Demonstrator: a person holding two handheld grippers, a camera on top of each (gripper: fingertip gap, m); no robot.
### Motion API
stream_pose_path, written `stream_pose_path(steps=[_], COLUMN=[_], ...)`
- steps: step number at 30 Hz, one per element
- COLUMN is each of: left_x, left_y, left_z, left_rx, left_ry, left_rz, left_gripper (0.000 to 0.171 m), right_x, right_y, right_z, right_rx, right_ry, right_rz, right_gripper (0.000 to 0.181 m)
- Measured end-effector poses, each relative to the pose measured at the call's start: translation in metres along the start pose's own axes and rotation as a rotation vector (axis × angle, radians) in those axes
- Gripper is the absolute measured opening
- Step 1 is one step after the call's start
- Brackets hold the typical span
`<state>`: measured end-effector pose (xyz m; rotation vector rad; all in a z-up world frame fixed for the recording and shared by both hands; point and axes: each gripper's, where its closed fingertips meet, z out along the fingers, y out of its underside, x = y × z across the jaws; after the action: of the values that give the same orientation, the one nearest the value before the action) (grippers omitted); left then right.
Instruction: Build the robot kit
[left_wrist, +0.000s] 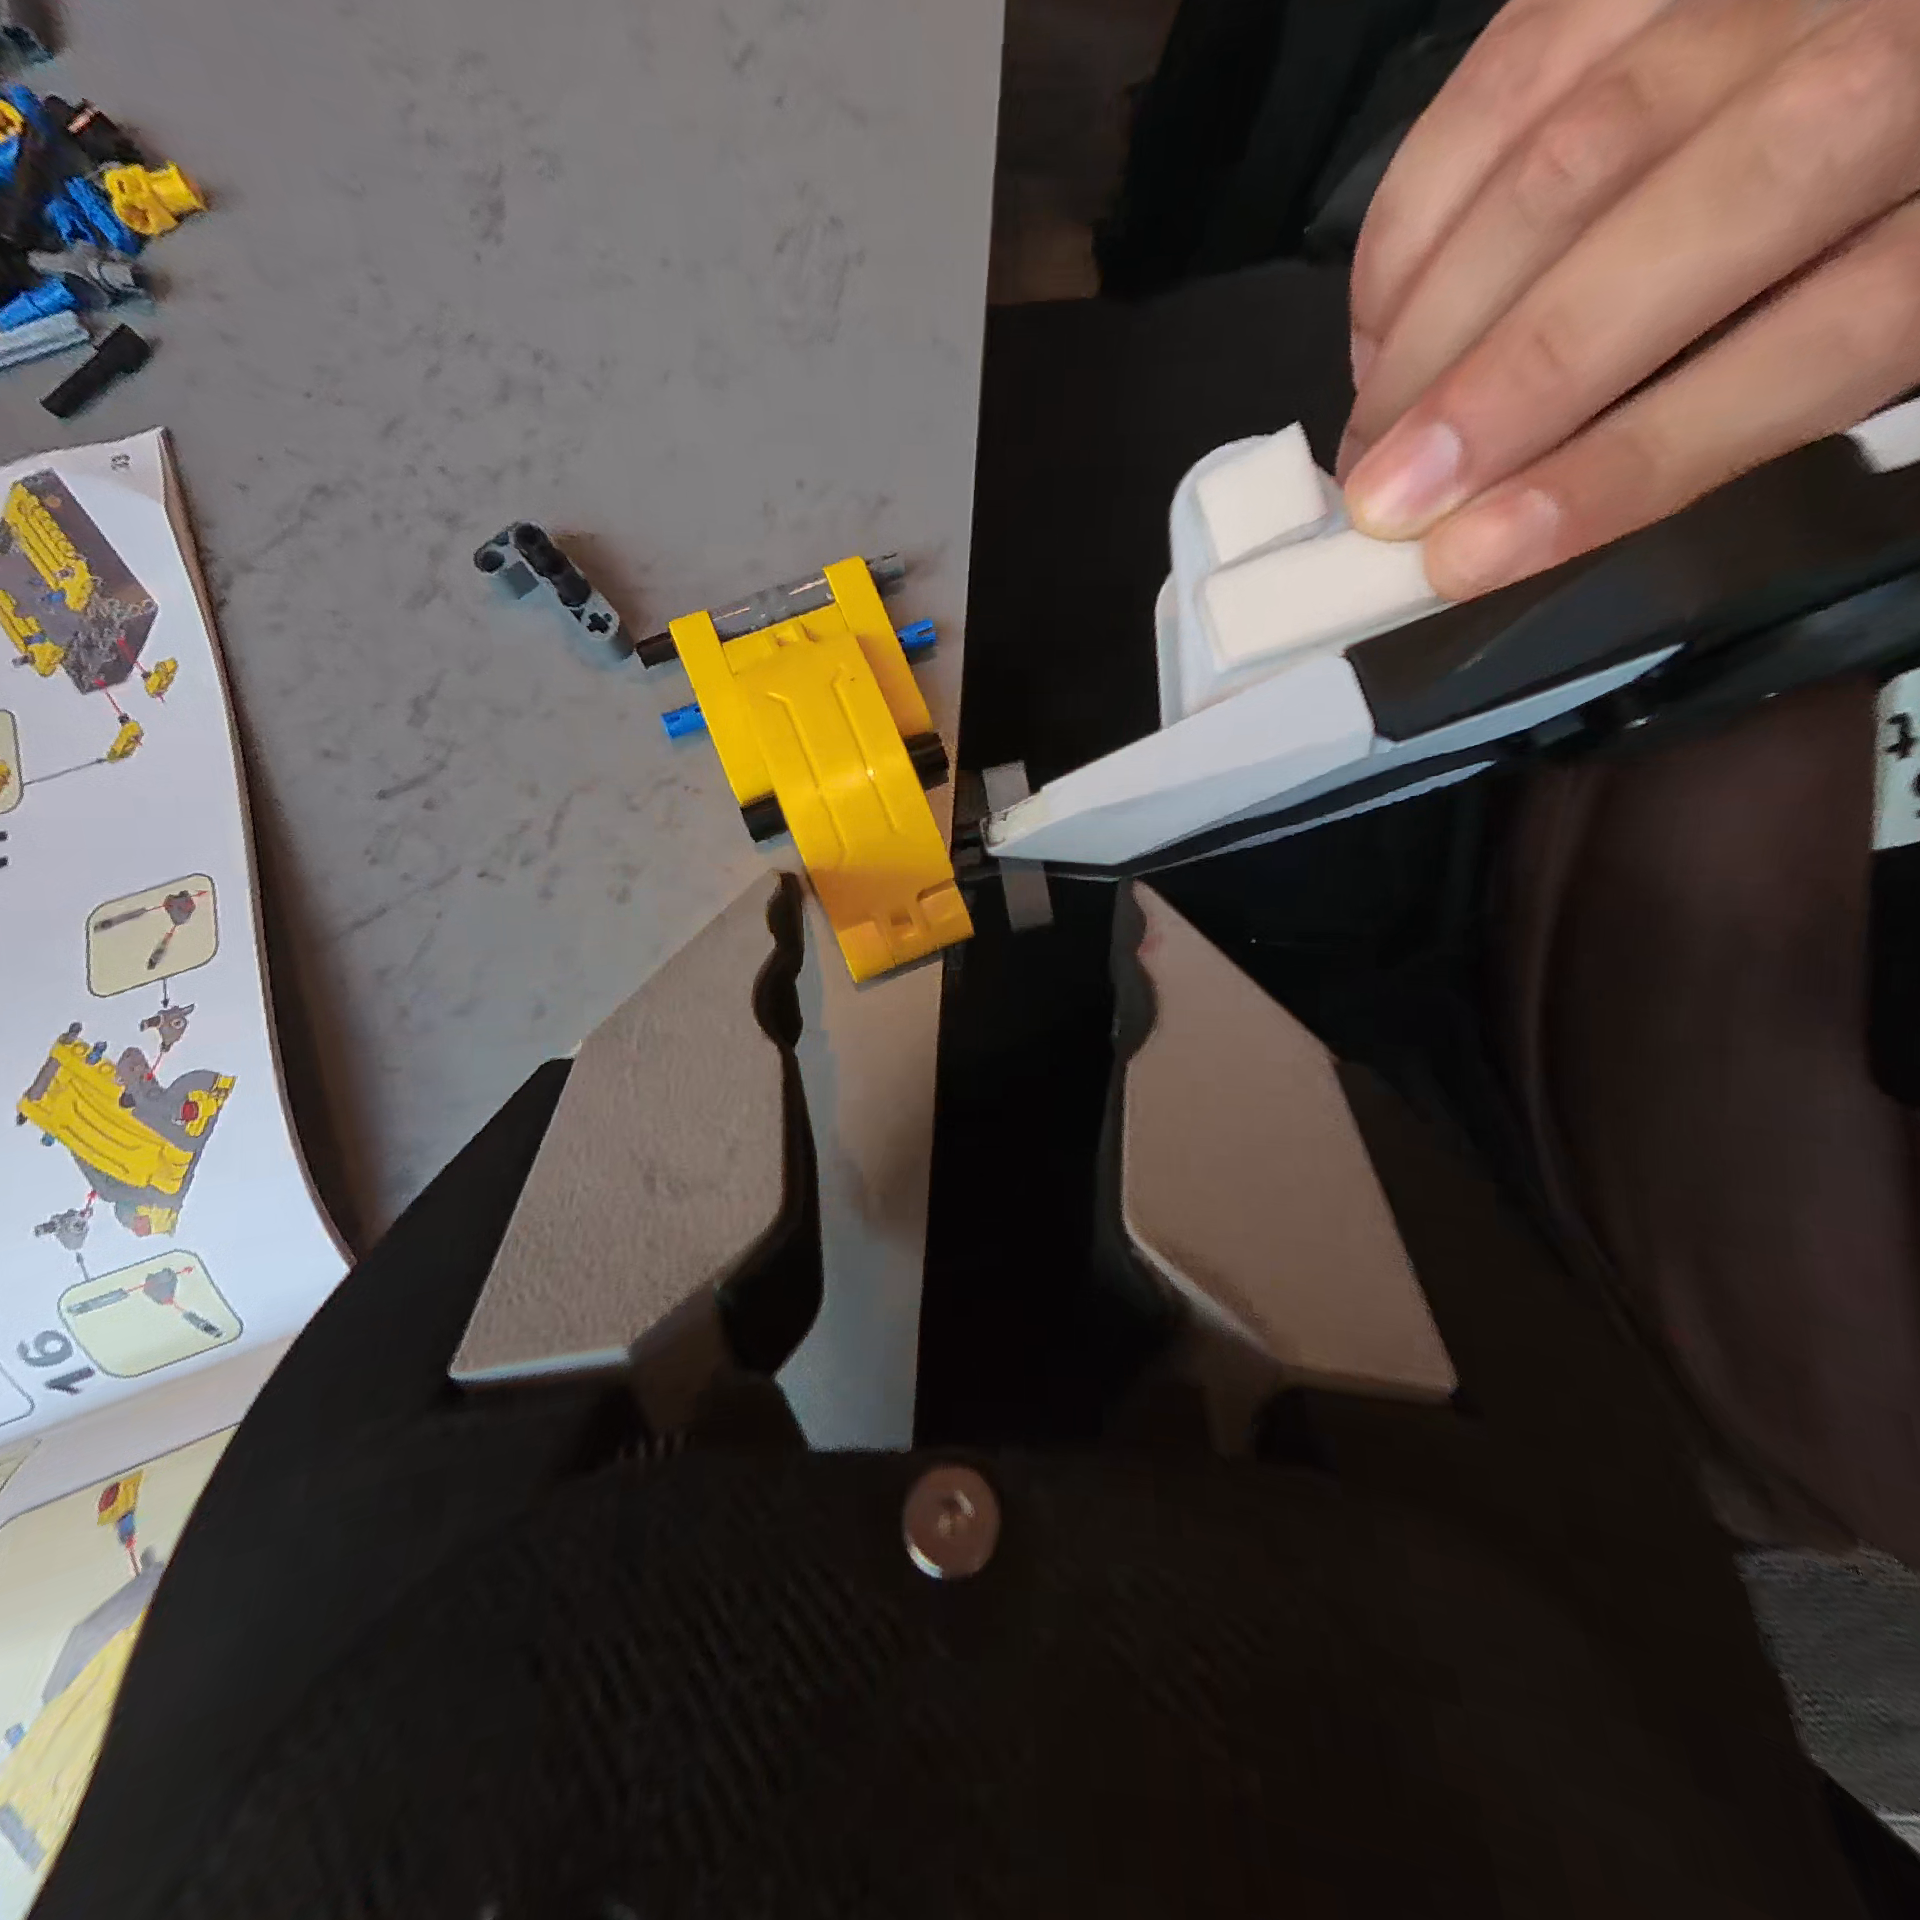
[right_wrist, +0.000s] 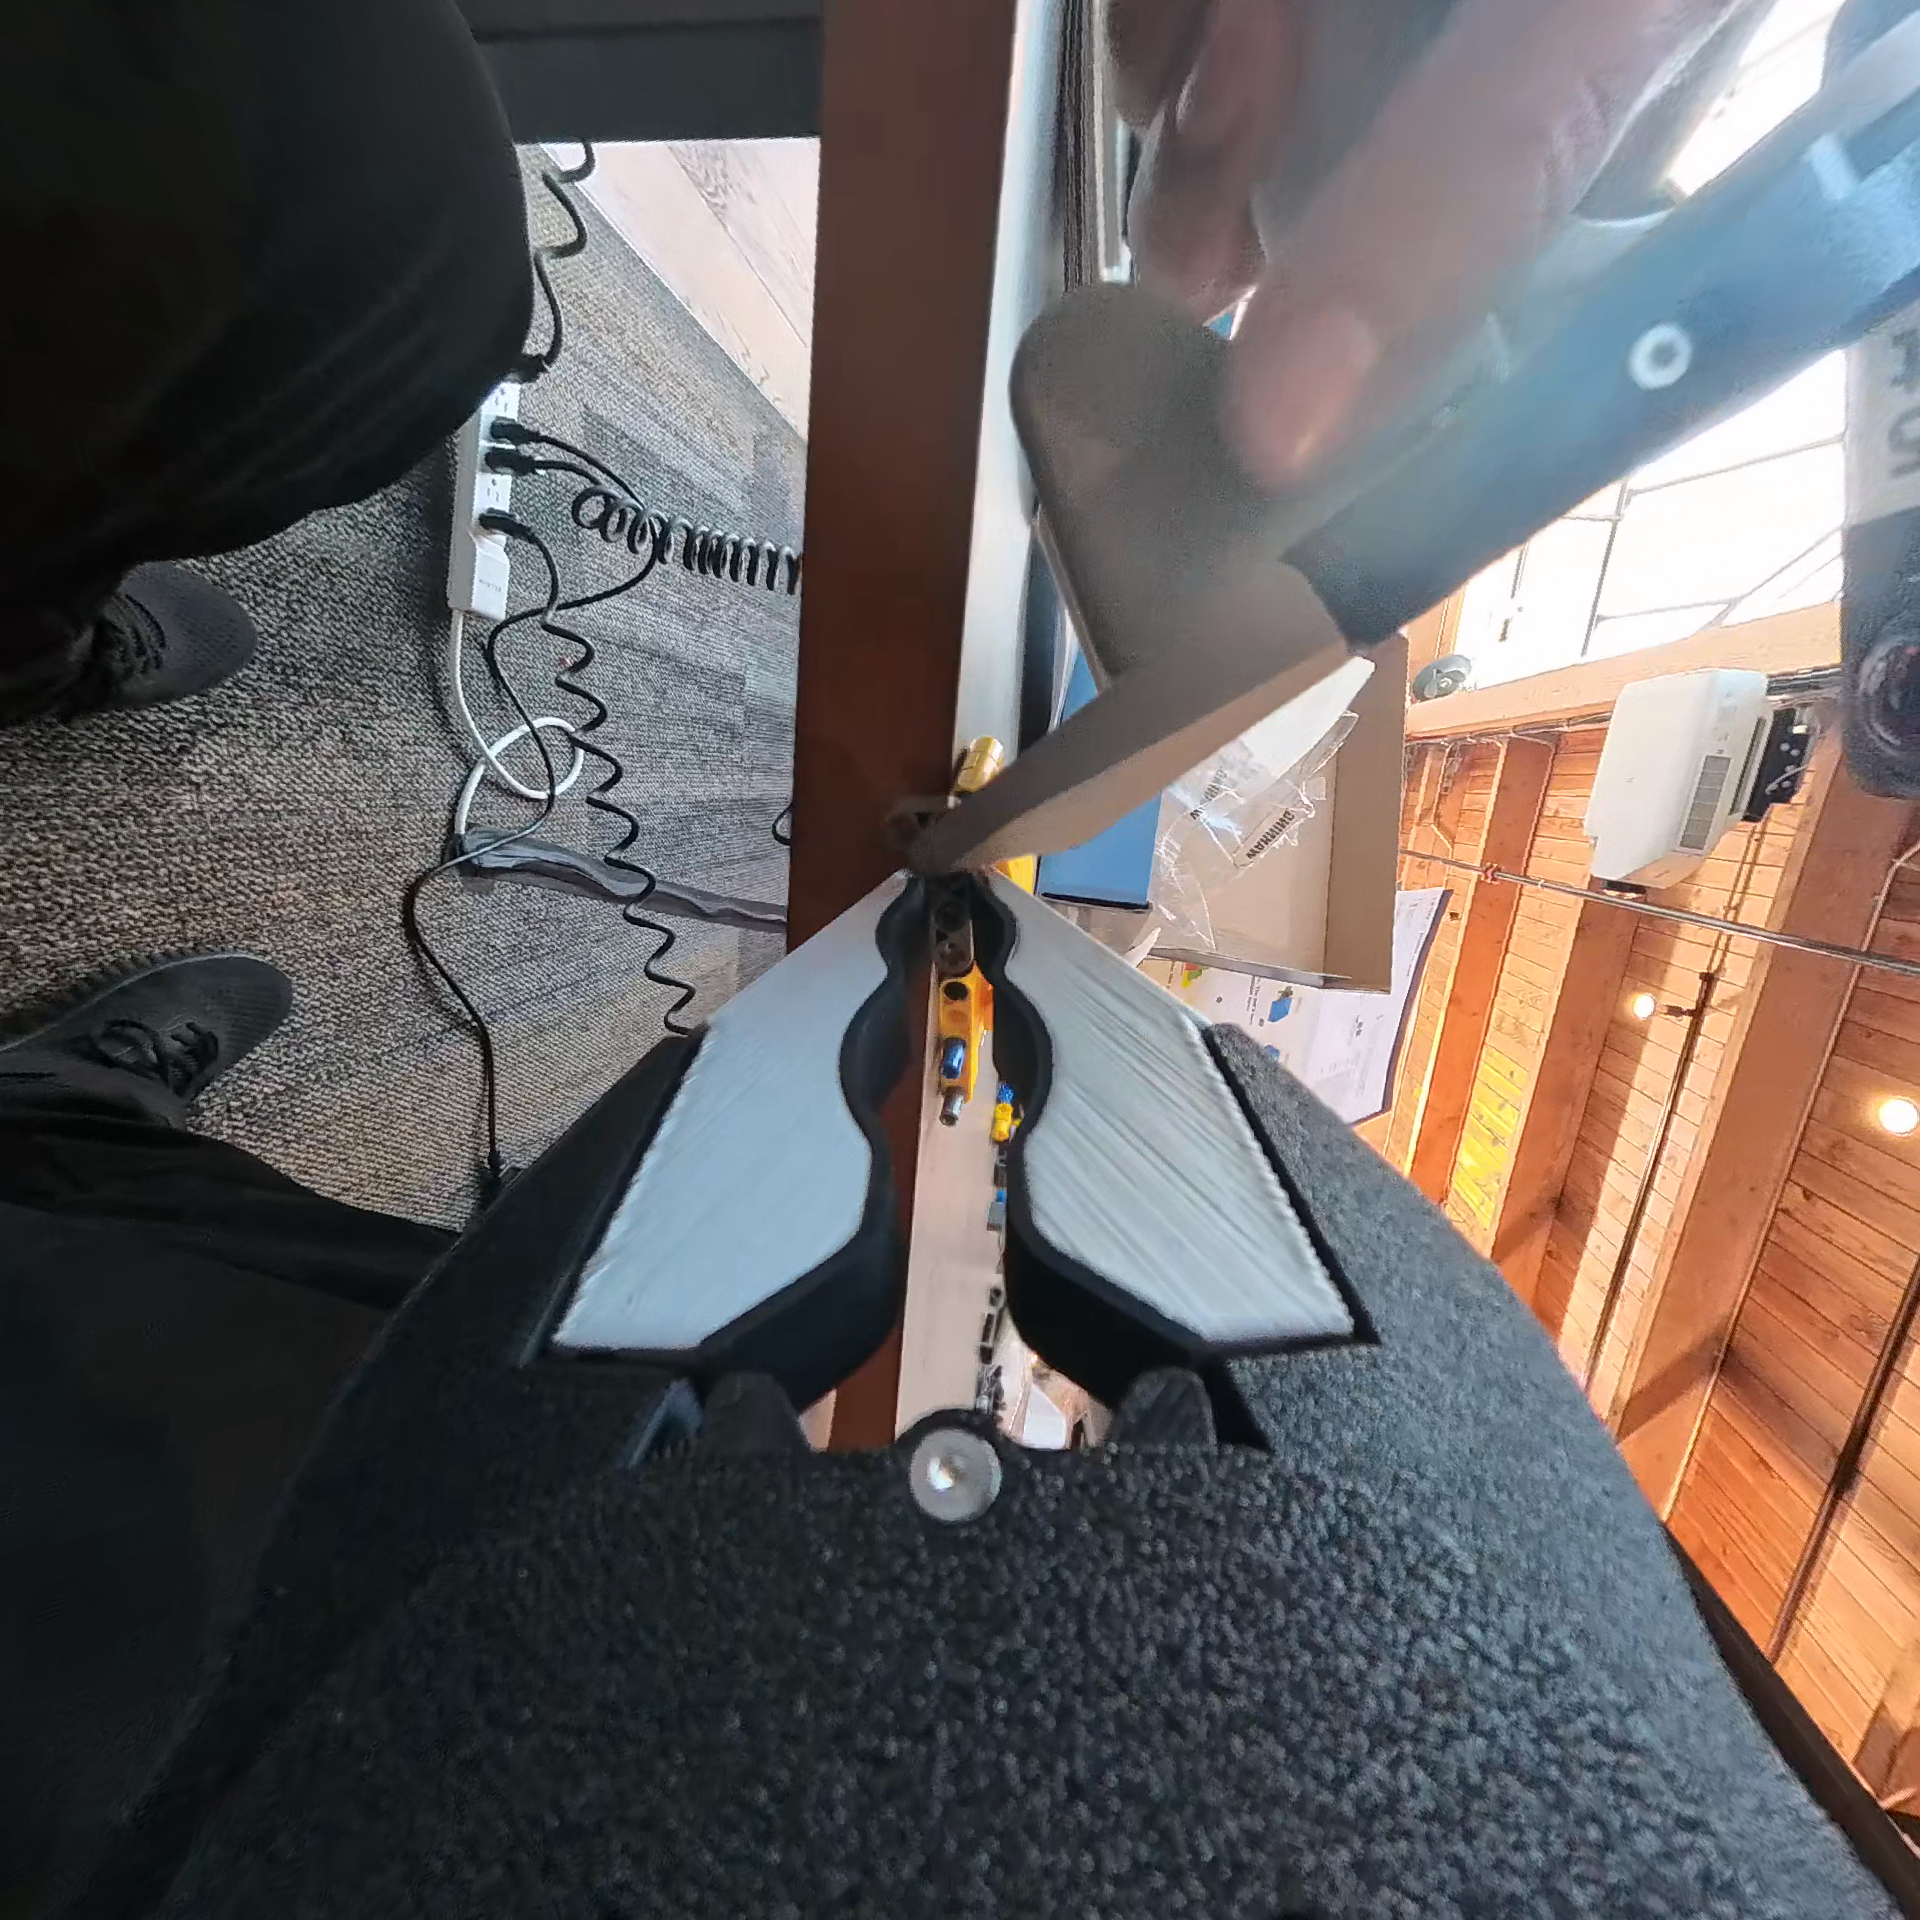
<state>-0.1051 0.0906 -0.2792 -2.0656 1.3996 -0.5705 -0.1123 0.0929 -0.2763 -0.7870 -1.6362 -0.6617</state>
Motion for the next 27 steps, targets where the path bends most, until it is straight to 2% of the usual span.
stream_pose_path(steps=[6,9,19,21,24,27], left_x=[0.000,-0.006,-0.007,-0.010,-0.007,0.000], left_y=[0.000,0.001,0.000,0.001,-0.004,-0.011], left_z=[0.005,0.007,0.006,0.004,-0.008,-0.020], left_rx=[-0.007,-0.009,0.061,0.056,0.071,0.095], left_ry=[-0.102,-0.179,-0.160,-0.178,-0.161,-0.187], left_rz=[0.069,0.131,0.104,0.087,0.024,0.033], left_gripper=[0.054,0.048,0.044,0.051,0.053,0.045], right_x=[0.000,0.001,0.003,0.003,0.004,0.006], right_y=[0.001,0.001,0.000,-0.001,-0.004,-0.006], right_z=[0.001,0.002,0.002,0.001,-0.003,-0.005], right_rx=[0.011,0.020,0.046,0.051,0.063,0.068], right_ry=[0.018,0.023,0.044,0.043,0.038,0.041], right_rz=[-0.031,-0.047,-0.073,-0.072,-0.055,-0.042], right_gripper=[0.006,0.006,0.006,0.006,0.006,0.006])
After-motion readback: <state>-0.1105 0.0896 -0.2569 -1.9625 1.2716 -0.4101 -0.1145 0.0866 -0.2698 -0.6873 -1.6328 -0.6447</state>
